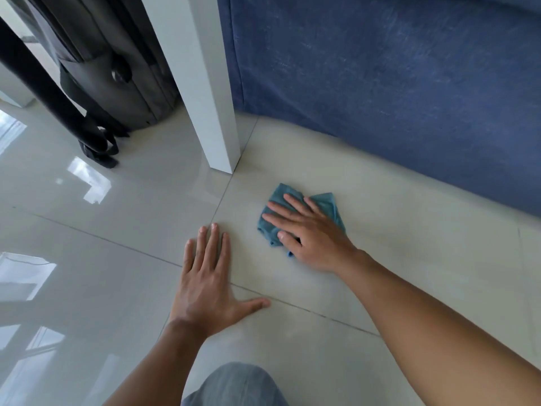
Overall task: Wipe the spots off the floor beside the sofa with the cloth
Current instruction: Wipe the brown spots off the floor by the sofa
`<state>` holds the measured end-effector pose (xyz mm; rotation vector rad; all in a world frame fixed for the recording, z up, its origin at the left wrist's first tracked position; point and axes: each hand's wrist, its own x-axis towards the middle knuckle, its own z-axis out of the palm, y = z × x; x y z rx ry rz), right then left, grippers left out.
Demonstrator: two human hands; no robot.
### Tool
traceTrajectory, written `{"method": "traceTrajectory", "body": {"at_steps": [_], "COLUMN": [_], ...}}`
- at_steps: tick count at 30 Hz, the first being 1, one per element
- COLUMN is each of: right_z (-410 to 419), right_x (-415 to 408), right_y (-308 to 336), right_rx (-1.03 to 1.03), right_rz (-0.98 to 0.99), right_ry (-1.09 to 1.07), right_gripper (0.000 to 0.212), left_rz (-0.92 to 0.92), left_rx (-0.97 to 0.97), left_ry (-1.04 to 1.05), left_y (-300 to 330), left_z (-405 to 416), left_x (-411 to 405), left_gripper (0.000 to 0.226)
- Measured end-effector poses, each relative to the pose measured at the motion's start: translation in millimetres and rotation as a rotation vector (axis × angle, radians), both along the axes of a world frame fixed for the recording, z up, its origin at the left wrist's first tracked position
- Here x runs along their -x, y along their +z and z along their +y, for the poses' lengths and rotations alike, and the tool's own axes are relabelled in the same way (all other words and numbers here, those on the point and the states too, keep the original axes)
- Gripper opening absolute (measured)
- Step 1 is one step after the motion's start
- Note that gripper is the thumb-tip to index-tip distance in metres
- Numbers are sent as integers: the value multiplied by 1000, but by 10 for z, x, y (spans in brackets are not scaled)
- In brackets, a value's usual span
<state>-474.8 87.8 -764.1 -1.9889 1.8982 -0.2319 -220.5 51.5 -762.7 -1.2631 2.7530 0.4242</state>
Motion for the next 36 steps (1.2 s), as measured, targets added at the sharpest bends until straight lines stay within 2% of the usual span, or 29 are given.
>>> {"method": "traceTrajectory", "body": {"at_steps": [4, 8, 11, 13, 17, 18, 22, 27, 30, 33, 36], "right_z": [345, 481, 188, 80, 376, 479, 510, -242, -449, -226, 178], "right_x": [193, -200, -310, -239, -86, -157, -413, -137, -297, -395, -367], "right_y": [-16, 14, -5, -37, -65, -41, 11, 8, 25, 32, -2], "right_rx": [11, 17, -1, -1, -79, -80, -102, -91, -65, -37, -37], "right_rz": [76, 51, 43, 111, 180, 192, 107, 110, 85, 45, 69], "right_ry": [-274, -92, -113, -234, -665, -691, -451, -454, -305, -227, -332], "right_gripper": [55, 52, 53, 55, 59, 61, 60, 56, 54, 53, 55], "left_rz": [-4, 8, 15, 13, -9, -9, 14, 25, 8, 5, 11], "left_rx": [-8, 2, 14, 23, 22, 20, 12, 32, 30, 26, 32], "left_ry": [0, 0, -6, -8, -4, -4, -8, -7, -5, -13, -10], "left_y": [6, -13, -34, -35, -22, -18, -41, -78, -89, -102, -112], "left_z": [33, 19, 6, 0, 22, 28, 23, 9, 21, 3, 8], "left_x": [-15, -19, -7, -1, -10, -6, -13, 5, -19, -30, -27], "left_gripper": [140, 140, 139, 140, 140, 140, 141, 141, 141, 140, 139]}}
